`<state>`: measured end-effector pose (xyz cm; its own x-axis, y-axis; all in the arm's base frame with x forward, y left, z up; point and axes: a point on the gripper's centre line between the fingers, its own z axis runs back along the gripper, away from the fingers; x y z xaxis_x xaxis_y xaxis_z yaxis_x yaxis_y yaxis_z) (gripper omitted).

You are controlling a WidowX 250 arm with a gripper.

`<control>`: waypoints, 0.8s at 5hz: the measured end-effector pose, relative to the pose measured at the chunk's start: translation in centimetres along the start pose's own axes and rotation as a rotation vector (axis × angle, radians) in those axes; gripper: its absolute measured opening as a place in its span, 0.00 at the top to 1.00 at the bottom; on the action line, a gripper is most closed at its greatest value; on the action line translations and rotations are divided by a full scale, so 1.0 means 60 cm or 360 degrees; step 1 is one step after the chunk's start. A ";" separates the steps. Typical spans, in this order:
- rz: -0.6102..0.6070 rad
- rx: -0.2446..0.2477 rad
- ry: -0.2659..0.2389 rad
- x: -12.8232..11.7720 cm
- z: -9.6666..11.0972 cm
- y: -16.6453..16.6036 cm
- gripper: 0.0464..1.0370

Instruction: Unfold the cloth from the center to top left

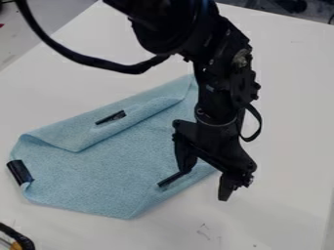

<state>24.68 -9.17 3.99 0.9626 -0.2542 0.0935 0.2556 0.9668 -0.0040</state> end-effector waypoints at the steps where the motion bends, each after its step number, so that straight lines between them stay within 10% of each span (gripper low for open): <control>1: -0.0012 0.0004 0.0039 -0.005 -0.009 0.000 0.04; 4: 0.0058 0.0145 -0.0033 -0.005 0.030 0.211 0.04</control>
<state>27.45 3.22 5.71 0.9688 -0.2193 0.1157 0.2106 0.9741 0.0826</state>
